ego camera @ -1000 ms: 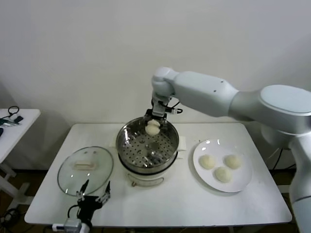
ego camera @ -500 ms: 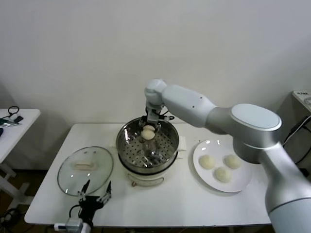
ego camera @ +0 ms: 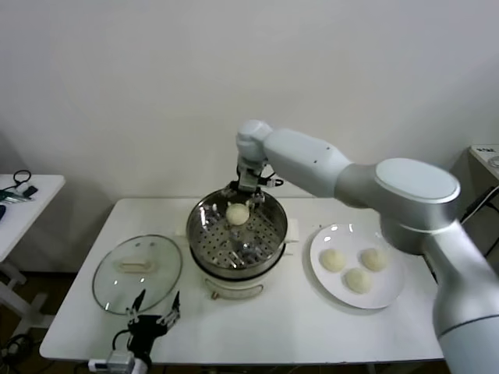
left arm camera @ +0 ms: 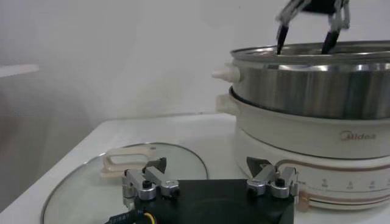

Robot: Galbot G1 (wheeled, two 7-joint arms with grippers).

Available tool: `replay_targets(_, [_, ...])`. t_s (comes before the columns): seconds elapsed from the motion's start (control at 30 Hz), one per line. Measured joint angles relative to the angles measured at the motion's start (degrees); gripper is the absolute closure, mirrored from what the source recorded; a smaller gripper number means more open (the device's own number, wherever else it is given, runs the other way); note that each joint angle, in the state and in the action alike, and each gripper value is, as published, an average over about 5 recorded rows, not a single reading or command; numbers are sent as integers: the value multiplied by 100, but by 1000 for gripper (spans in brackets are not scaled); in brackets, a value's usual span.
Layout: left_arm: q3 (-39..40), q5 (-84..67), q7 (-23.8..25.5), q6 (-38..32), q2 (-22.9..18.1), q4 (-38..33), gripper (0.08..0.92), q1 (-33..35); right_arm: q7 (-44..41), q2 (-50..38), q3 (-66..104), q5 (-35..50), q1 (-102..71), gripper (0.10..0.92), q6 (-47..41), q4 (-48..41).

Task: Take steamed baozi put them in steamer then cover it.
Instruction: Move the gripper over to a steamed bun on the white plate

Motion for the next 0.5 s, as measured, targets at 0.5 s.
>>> replay_targets(0.5, [29,-2,0,13,-9,64,177,-73,207,-2526,-1966,2420,1159,203,-2824,1829])
